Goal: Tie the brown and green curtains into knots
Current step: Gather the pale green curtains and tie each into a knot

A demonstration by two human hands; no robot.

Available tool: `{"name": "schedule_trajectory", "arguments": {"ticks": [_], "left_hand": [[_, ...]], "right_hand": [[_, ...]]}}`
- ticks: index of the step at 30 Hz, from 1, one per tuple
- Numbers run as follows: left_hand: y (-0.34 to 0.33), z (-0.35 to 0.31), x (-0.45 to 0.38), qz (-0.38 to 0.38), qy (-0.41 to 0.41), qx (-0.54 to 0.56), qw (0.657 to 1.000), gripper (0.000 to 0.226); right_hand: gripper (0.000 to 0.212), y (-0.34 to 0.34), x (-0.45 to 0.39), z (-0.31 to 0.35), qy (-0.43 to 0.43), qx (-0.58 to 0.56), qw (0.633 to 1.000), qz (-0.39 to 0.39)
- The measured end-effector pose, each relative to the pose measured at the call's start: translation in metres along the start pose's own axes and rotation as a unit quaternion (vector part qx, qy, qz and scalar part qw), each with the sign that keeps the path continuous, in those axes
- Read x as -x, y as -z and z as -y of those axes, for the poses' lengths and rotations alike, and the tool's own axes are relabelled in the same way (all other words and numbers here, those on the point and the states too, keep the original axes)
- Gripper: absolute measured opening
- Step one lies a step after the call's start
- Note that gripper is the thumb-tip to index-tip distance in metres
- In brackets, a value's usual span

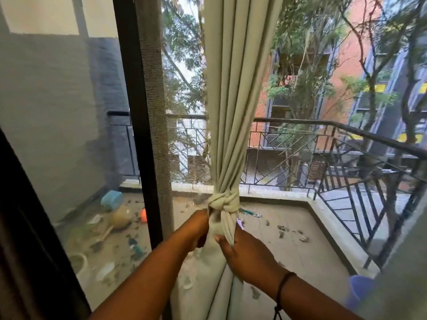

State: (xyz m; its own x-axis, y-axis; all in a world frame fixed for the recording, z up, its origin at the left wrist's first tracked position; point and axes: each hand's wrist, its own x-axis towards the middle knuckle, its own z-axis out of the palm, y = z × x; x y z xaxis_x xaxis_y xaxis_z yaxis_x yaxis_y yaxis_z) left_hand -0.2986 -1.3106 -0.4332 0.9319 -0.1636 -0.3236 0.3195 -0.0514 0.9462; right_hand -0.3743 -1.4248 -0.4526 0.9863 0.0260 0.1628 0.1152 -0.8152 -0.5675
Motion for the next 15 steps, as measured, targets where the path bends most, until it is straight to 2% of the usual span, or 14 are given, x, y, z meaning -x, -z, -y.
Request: {"name": "schedule_trajectory", "arguments": {"ticks": [2,4,6,8,10,11,13,15], "left_hand": [[-0.008,0.009,0.001,-0.033,-0.017,0.005,0.999,0.031],[-0.015,0.020,0.008,-0.109,-0.030,0.096,0.989,0.046],[-0.025,0.027,0.021,-0.169,-0.107,0.225,0.954,0.047],[-0.033,0.031,0.036,-0.177,-0.198,0.295,0.918,0.054],[-0.038,0.031,0.048,-0.162,-0.277,0.288,0.902,0.066],[-0.040,0.031,0.051,-0.152,-0.300,0.264,0.904,0.060],[-0.042,0.029,0.052,-0.124,-0.315,0.200,0.920,0.030],[-0.037,0.032,0.045,-0.090,-0.329,0.118,0.932,0.015]], "right_hand": [[0.059,0.005,0.005,-0.003,-0.006,0.052,0.999,0.002],[0.057,0.009,0.009,-0.007,-0.024,0.054,0.998,-0.001],[0.059,0.014,0.011,-0.010,-0.036,0.004,0.999,-0.018],[0.066,0.020,0.011,-0.012,-0.029,-0.068,0.997,-0.038],[0.066,0.028,0.011,-0.011,-0.019,-0.123,0.990,-0.062],[0.062,0.030,0.011,-0.012,-0.015,-0.145,0.987,-0.075],[0.042,0.034,0.012,-0.014,-0.006,-0.198,0.976,-0.093],[0.019,0.033,0.013,-0.019,-0.006,-0.288,0.953,-0.089]]}}
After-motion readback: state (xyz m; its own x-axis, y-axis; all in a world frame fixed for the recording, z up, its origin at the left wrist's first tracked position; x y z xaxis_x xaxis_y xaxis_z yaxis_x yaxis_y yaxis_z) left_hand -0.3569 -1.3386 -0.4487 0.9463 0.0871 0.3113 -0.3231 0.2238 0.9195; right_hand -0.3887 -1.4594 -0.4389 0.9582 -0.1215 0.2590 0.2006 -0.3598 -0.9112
